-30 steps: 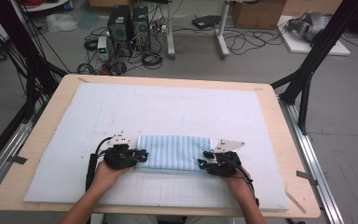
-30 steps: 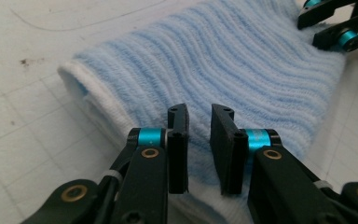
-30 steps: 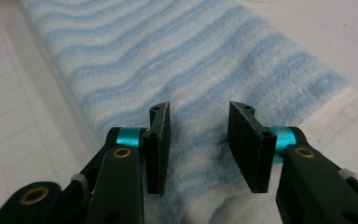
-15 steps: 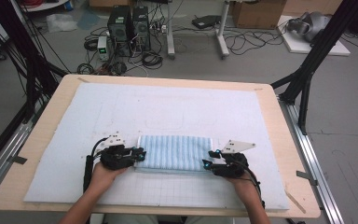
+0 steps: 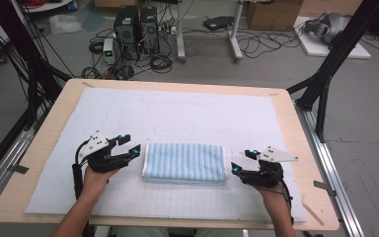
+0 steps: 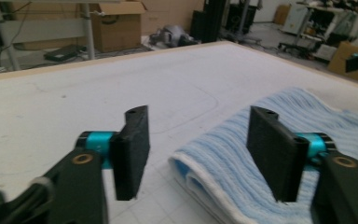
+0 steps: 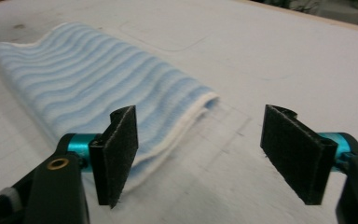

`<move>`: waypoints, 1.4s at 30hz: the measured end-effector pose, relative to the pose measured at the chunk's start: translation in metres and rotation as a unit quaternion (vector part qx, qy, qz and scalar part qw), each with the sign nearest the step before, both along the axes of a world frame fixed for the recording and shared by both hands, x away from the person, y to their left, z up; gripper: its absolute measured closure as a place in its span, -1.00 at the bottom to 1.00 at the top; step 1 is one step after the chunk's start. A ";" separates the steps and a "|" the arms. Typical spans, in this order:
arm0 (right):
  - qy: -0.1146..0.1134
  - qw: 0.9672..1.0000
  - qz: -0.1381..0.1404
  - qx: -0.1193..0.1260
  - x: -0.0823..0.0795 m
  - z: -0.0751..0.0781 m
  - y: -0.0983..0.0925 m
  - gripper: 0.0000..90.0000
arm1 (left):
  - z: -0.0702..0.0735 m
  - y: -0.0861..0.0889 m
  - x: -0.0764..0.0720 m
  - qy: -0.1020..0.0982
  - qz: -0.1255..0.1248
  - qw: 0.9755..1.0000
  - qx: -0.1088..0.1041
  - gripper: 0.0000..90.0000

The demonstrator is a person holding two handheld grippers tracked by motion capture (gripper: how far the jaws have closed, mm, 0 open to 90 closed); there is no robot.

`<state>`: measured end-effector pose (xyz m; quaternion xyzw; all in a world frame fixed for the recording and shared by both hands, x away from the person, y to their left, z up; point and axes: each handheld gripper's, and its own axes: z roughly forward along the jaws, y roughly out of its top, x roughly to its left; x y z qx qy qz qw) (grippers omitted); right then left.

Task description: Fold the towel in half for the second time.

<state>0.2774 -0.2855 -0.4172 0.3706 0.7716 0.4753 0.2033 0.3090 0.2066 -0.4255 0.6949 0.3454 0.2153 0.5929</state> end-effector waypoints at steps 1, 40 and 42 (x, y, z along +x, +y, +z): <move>-0.004 1.000 -0.009 0.000 -0.001 0.001 -0.003 -0.51 | 0.000 0.002 0.000 0.004 0.008 1.000 -0.001 -0.27; -0.025 0.996 -0.088 0.000 -0.016 0.004 -0.038 -0.75 | 0.002 0.021 -0.004 0.009 0.051 0.999 -0.011 -0.56; -0.025 0.996 -0.089 0.004 -0.017 0.005 -0.039 -0.75 | 0.003 0.020 -0.004 0.008 0.050 0.999 -0.011 -0.56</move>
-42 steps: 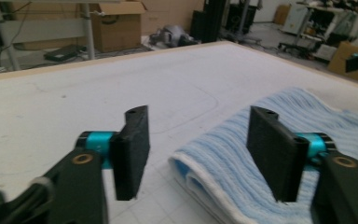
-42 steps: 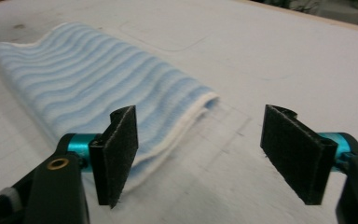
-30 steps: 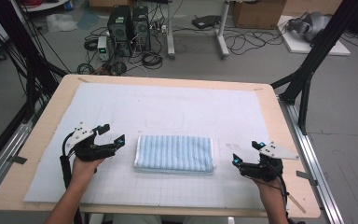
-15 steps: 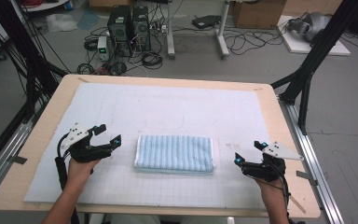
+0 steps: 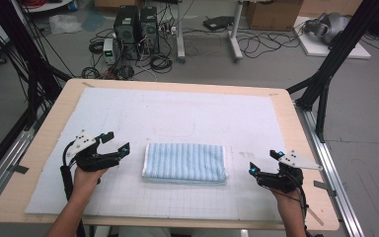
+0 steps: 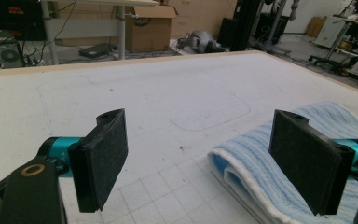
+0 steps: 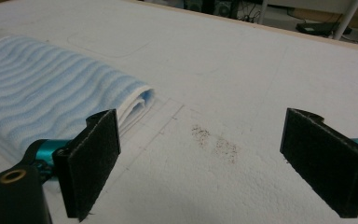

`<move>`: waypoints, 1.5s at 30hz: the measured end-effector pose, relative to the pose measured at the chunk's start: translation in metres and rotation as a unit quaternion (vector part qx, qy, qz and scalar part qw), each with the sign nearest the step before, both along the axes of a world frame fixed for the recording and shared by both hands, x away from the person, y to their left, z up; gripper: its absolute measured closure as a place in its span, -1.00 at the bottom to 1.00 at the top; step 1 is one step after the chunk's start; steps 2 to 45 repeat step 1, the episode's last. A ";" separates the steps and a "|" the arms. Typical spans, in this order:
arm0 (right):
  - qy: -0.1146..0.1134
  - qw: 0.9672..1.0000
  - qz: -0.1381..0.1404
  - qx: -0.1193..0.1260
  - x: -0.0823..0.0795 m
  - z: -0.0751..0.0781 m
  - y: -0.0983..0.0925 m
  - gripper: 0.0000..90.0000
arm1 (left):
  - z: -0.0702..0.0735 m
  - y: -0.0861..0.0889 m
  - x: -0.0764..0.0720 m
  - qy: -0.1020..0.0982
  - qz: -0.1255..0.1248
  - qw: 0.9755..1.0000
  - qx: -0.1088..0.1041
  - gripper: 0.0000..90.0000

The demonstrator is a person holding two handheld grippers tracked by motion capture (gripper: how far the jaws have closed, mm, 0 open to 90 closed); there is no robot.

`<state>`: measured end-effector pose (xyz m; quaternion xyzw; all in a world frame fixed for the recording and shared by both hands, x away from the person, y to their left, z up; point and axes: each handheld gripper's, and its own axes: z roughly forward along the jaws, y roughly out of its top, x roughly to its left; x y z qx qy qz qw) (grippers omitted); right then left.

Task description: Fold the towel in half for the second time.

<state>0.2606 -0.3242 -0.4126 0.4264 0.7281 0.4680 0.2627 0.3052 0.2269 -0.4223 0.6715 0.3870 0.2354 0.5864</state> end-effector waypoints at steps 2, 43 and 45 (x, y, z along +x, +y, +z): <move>0.000 1.000 0.000 0.002 0.000 0.000 -0.001 -0.75 | 0.000 0.000 0.000 0.000 0.000 1.000 -0.001 -0.56; 0.000 1.000 0.000 0.002 0.000 0.000 -0.001 -0.75 | 0.000 0.000 0.000 0.000 0.000 1.000 -0.001 -0.56; 0.000 1.000 0.000 0.002 0.000 0.000 -0.001 -0.75 | 0.000 0.000 0.000 0.000 0.000 1.000 -0.001 -0.56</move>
